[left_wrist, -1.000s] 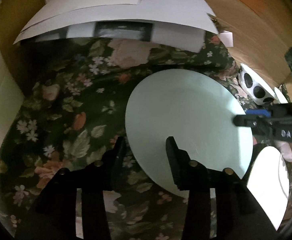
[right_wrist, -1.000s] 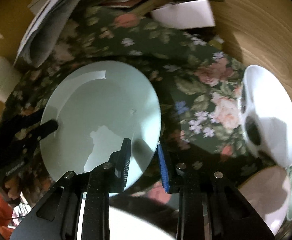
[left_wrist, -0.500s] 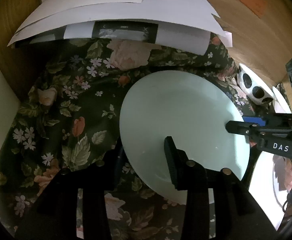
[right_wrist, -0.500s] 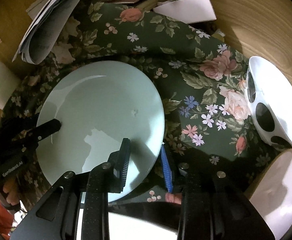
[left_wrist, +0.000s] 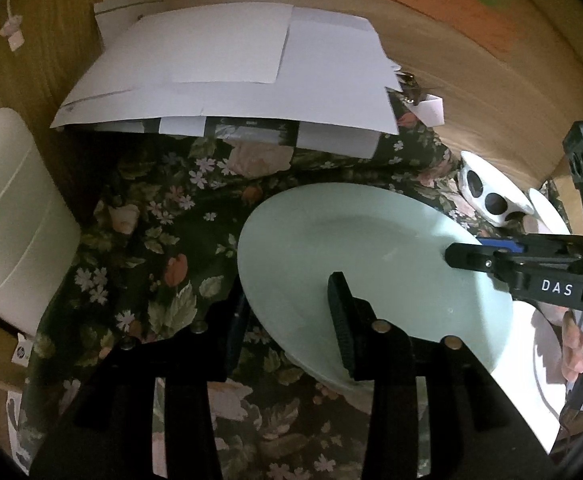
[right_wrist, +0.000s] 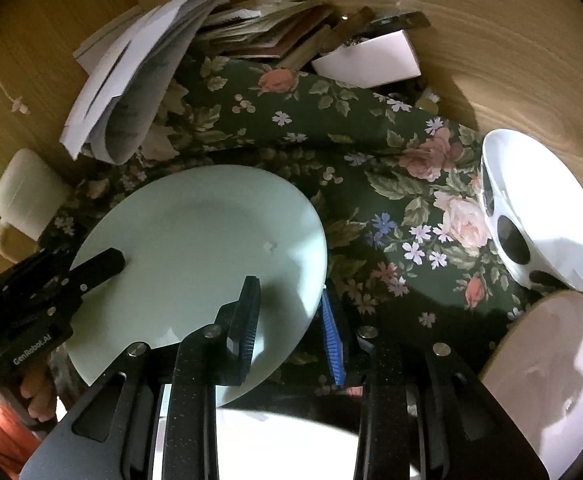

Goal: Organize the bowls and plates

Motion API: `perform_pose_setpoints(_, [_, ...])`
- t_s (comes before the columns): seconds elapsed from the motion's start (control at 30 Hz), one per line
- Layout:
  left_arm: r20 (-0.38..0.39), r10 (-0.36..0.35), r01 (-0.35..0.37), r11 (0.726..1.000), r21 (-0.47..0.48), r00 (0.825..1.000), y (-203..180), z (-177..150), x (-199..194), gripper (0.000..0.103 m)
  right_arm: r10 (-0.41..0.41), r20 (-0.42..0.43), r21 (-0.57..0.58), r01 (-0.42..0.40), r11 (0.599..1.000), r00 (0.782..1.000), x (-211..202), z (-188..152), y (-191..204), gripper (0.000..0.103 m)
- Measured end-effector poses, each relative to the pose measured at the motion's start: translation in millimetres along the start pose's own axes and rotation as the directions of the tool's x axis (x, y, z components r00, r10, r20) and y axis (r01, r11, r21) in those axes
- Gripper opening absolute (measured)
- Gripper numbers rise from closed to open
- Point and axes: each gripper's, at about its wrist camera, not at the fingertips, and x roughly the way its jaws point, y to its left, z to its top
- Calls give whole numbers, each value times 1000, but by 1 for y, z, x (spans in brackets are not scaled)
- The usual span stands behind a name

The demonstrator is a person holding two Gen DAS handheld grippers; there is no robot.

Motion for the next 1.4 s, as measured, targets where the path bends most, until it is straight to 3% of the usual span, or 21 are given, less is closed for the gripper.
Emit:
perform_pose_setpoints(0.8, [93,-47,43,998,49,995,-47,-26,-74,39,-23,160,11,21,1000,987,-96,-52,-2,28])
perform_pose_setpoints(1.4, [116,-76,64,993,104,990,-85,-57,-109,39,-26,207,53,15,998,978,-138,-99,-12,28])
